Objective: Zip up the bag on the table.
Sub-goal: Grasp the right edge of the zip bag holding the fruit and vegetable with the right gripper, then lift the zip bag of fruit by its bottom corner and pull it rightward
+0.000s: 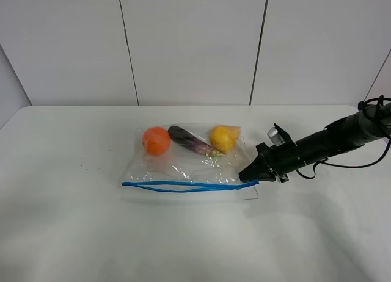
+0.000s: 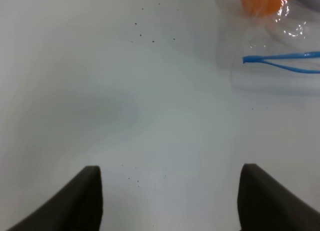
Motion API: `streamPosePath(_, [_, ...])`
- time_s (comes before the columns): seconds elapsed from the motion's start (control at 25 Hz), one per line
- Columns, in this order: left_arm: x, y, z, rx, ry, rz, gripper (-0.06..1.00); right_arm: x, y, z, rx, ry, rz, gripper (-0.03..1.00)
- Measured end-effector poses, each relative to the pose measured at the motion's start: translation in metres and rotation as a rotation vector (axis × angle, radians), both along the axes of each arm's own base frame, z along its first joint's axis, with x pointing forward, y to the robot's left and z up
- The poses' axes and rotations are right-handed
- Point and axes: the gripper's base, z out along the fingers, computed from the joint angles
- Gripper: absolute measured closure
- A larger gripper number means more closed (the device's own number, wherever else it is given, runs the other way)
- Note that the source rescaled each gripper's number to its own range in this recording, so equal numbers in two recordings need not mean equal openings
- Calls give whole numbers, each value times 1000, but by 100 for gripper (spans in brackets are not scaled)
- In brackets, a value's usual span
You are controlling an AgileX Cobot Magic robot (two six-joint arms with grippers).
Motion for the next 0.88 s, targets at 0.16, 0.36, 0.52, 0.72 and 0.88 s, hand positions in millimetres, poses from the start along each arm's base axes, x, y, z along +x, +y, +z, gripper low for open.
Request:
streamPosePath(0.16, [0, 0, 0, 0, 0, 0, 11, -1, 1, 1, 19, 9, 12, 97])
streamPosePath(0.36, [0, 0, 0, 0, 0, 0, 11, -2, 2, 3, 40, 58, -7, 97])
streamPosePath(0.52, [0, 0, 0, 0, 0, 0, 11, -3, 4, 6, 73, 81, -11, 97])
streamPosePath(0.72, [0, 0, 0, 0, 0, 0, 11, -2, 8, 14, 175, 104, -37, 97])
streamPosePath(0.88, [0, 0, 0, 0, 0, 0, 11, 3, 9, 17, 223, 130, -108, 97])
